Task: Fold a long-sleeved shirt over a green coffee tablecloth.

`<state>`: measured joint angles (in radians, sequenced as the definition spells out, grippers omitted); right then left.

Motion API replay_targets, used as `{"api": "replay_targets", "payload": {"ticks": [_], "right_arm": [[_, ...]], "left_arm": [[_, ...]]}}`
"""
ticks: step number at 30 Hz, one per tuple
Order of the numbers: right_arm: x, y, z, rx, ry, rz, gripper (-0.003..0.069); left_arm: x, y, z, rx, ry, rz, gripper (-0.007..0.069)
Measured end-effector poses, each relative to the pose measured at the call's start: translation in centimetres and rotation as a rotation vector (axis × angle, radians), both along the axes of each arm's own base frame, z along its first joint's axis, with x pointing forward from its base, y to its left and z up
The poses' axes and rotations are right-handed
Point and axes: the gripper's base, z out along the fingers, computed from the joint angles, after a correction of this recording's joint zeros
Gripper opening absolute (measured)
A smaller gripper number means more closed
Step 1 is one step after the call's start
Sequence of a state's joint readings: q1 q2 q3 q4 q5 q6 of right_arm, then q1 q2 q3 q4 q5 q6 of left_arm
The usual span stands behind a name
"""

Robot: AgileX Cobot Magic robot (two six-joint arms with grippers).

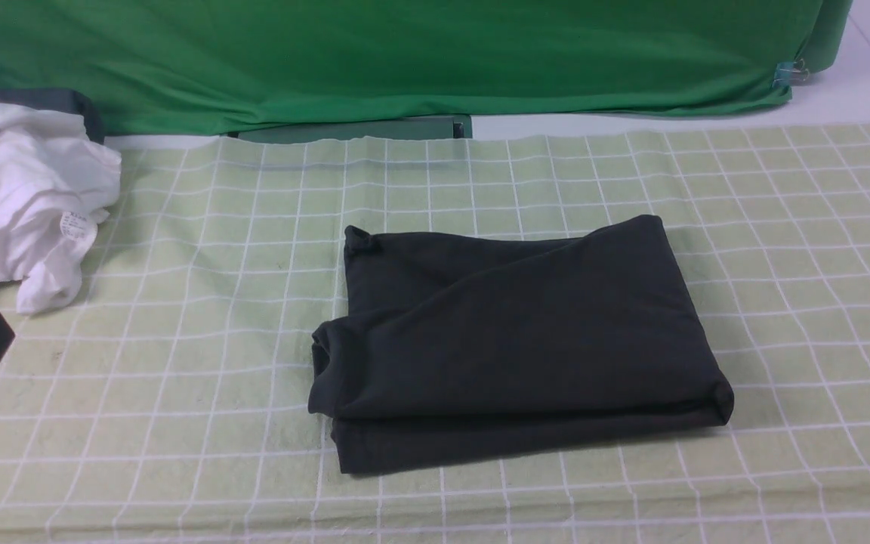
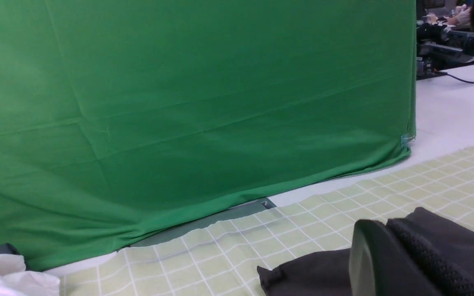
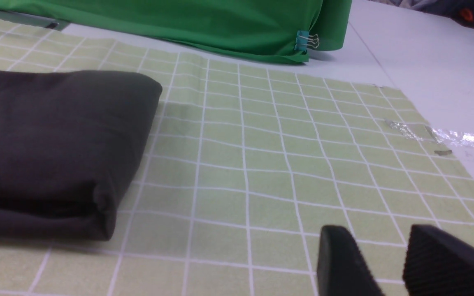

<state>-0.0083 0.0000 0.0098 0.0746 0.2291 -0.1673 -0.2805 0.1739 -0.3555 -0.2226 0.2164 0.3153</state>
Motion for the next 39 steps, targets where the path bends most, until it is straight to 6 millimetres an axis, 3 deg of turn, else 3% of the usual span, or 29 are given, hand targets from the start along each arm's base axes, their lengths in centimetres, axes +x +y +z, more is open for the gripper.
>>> {"api": "replay_targets", "payload": {"ticks": [4,8,14,17,23,39], "right_arm": [[0.0,0.0,0.0,0.001,0.0,0.0,0.0237],[0.0,0.0,0.0,0.001,0.0,0.0,0.0237],[0.0,0.0,0.0,0.002,0.0,0.0,0.0237],[0.0,0.0,0.0,0.002,0.0,0.0,0.0239],[0.0,0.0,0.0,0.002,0.0,0.0,0.0239],[0.0,0.0,0.0,0.002,0.0,0.0,0.0239]], "left_arm": [[0.2,0.1,-0.3,0.011,-0.037,0.018,0.0013],[0.9,0.3,-1.8,0.001,-0.11,0.068,0.0013],[1.4,1.4,-7.9,-0.048,-0.011,0.242,0.0013],[0.9,2.0,-9.2,-0.067,0.017,0.327,0.0013],[0.4,2.6,-10.6,-0.056,0.151,0.442,0.0013],[0.4,2.2,-11.1,-0.035,0.208,0.361,0.0013]]}}
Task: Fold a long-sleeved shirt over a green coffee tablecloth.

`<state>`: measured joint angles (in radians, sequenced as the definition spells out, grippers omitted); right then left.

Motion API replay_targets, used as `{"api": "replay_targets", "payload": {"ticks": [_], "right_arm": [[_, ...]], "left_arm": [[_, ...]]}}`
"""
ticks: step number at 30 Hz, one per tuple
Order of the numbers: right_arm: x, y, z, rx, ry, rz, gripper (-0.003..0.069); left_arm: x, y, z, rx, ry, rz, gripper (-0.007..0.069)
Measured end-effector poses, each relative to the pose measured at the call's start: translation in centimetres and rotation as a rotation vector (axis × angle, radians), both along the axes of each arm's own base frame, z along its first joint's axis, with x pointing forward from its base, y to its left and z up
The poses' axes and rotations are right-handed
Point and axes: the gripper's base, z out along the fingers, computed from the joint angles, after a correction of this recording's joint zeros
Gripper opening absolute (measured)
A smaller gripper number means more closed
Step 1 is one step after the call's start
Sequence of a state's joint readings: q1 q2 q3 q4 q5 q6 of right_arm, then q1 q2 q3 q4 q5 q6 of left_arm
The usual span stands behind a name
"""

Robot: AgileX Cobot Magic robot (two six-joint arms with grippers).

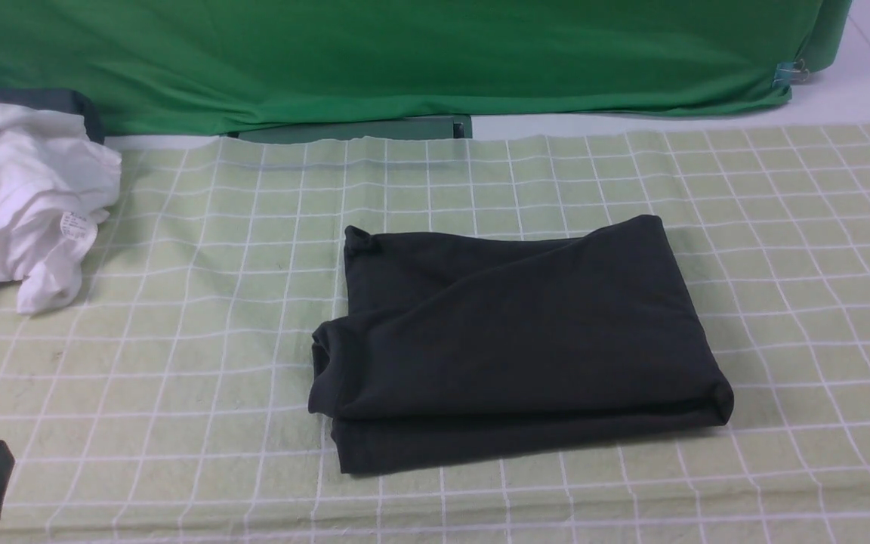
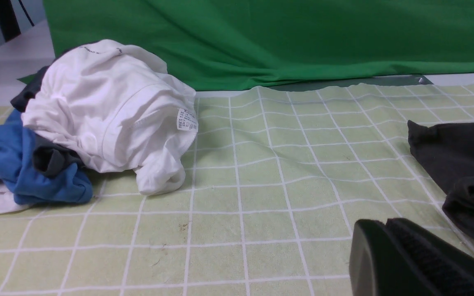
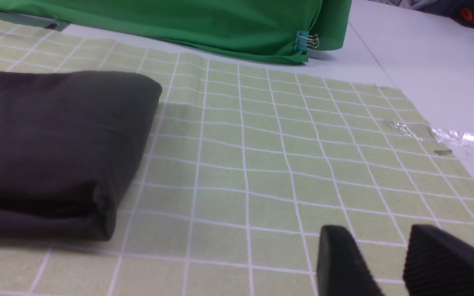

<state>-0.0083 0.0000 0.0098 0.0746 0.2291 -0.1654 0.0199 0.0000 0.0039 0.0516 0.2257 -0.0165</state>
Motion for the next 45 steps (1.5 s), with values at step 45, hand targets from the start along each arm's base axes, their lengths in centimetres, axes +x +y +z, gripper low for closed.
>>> {"api": "replay_targets", "payload": {"ticks": [45], "right_arm": [[0.0,0.0,0.0,0.001,0.0,0.0,0.0239]], "left_arm": [[0.0,0.0,0.0,0.016,0.001,-0.002,0.0014]]}}
